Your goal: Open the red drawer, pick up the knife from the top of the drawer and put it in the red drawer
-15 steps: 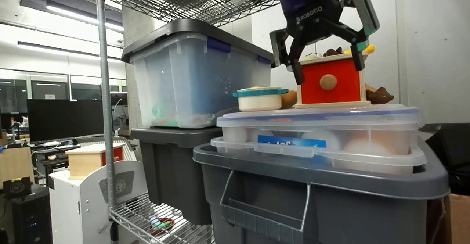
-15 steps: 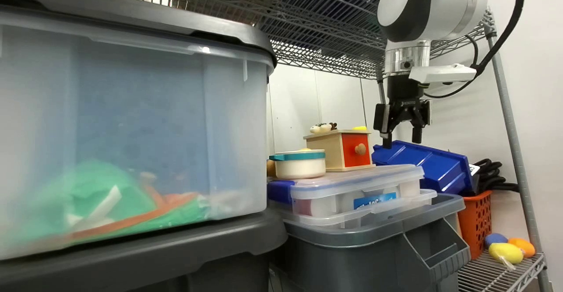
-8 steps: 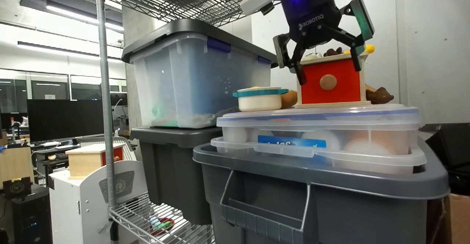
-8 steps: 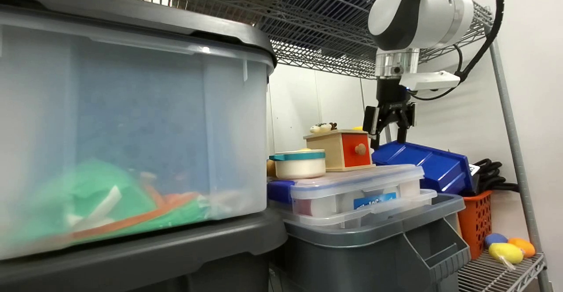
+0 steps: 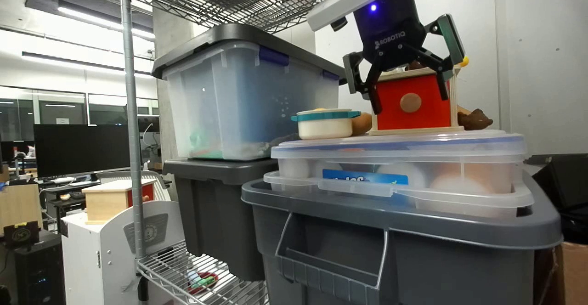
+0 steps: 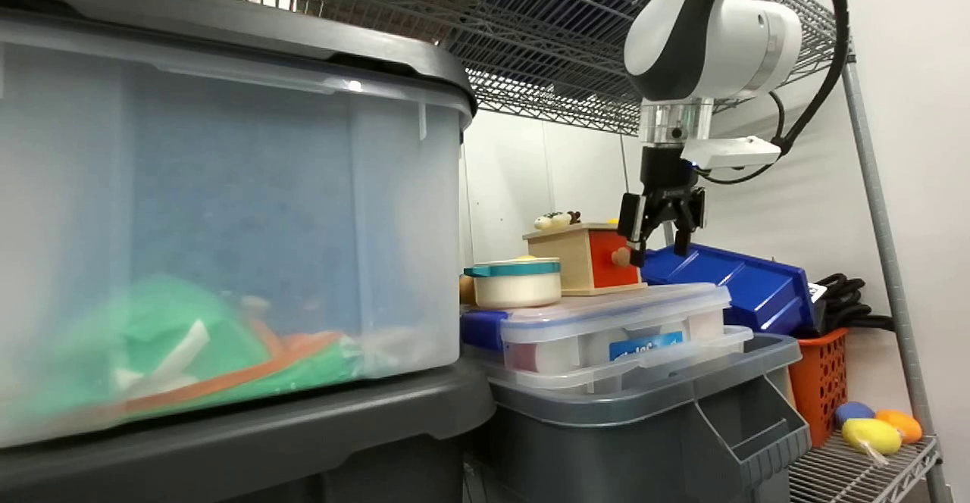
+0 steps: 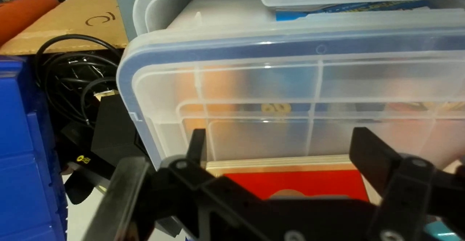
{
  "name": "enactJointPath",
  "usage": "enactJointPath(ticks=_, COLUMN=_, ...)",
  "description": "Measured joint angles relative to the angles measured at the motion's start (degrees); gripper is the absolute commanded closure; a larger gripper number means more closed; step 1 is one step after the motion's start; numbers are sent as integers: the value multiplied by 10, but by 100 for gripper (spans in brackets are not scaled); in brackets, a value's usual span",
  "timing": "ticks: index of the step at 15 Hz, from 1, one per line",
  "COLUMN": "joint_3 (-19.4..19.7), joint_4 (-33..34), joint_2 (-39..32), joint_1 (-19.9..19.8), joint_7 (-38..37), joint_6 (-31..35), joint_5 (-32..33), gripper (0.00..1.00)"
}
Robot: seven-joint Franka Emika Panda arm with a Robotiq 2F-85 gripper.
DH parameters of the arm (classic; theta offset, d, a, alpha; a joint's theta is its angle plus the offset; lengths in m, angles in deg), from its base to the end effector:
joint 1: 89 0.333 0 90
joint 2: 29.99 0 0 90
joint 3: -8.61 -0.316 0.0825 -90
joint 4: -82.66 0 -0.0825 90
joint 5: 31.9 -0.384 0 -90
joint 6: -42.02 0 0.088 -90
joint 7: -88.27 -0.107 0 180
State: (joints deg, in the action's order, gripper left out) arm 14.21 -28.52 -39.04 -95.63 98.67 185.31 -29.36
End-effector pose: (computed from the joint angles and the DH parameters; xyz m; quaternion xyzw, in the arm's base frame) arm 0.6136 -0.1302 0.4465 0.9795 0.0012 0.1915 0.0627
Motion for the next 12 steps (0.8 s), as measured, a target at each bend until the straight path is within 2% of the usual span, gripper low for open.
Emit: enactJointPath(ticks=12, joint_3=-2, joint_4=50, joint_2=-44, joint_1=-2, joint_7=11, joint_6=4, joint_5=-6, gripper=0)
